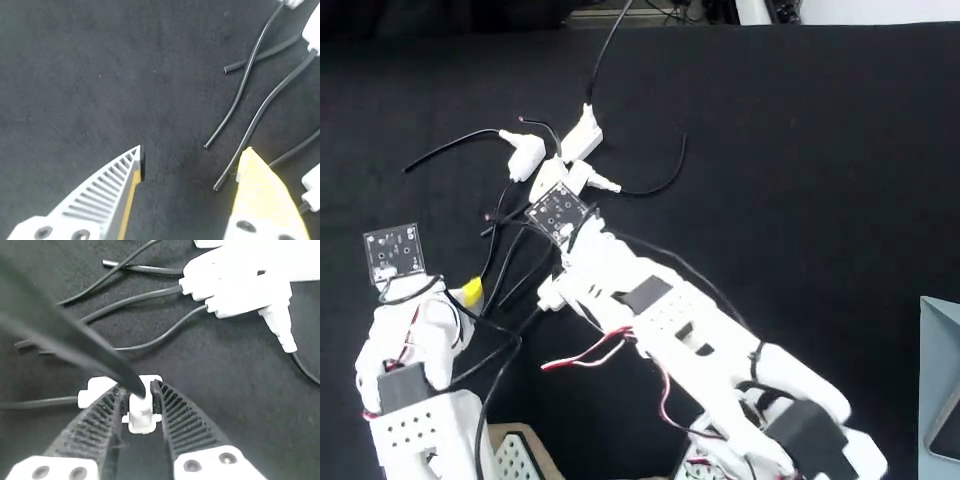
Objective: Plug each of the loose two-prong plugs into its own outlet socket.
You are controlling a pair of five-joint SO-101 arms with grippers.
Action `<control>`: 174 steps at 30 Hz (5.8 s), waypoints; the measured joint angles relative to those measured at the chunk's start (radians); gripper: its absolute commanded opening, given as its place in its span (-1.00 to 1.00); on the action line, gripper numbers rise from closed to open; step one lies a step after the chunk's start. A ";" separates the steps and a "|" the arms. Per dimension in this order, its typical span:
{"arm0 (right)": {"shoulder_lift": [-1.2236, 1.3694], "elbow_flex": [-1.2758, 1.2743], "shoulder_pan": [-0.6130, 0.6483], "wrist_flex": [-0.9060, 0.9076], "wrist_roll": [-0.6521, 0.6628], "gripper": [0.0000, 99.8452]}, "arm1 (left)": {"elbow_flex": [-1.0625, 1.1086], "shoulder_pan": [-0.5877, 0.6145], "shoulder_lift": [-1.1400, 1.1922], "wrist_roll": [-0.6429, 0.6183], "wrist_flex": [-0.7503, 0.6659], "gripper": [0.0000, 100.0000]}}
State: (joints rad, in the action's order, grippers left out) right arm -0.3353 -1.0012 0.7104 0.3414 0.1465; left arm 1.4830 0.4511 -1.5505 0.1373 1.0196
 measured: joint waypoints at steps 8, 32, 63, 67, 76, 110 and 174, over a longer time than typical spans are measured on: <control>0.055 0.000 0.003 -0.078 0.000 -0.98 | 0.000 0.000 -0.052 0.000 0.044 -0.39; 0.063 0.000 -0.021 -0.083 0.000 -0.98 | 0.000 0.000 -0.052 0.000 0.048 -0.39; 0.044 -0.106 -0.026 -0.192 -0.087 -0.98 | 0.014 0.000 -0.054 0.000 0.048 -0.39; 0.044 -0.112 -0.026 -0.195 -0.077 -0.98 | 0.014 0.000 -0.054 0.000 0.048 -0.39; 0.040 -0.092 -0.026 -0.080 -0.077 -0.97 | 0.014 0.000 -0.054 0.000 0.048 -0.39; -0.388 -0.163 -0.026 0.210 -0.075 -0.98 | 0.014 0.000 -0.054 0.000 0.048 -0.39; -0.769 -0.362 -0.003 0.307 -0.169 -0.98 | -0.066 -0.207 -0.255 -0.204 0.078 -0.39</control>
State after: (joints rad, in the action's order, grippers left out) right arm -1.1040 -1.3633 0.7073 0.6483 -0.0222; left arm 1.4170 0.2440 -1.8052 -0.0667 1.0978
